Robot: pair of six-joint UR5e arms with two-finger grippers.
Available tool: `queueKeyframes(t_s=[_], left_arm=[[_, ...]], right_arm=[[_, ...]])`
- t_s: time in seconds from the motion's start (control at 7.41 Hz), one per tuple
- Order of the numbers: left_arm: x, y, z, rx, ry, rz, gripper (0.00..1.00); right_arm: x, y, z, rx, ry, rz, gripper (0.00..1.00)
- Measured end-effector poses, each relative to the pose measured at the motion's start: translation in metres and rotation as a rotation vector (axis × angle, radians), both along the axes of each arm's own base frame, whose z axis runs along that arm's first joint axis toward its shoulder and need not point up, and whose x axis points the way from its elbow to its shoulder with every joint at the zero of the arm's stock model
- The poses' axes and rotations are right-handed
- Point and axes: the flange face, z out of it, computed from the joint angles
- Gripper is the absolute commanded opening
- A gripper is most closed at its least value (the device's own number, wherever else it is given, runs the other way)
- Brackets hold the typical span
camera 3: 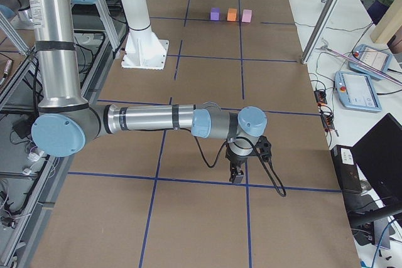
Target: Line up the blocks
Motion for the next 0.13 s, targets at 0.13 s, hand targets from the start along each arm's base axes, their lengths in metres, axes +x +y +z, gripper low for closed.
queueKeyframes(t_s=[0.13], left_arm=[[-0.0001,0.0,-0.0004,0.001,-0.001,0.0,1.0]], right_arm=[[0.0,0.0,0.0,0.0,0.0,0.0,1.0]])
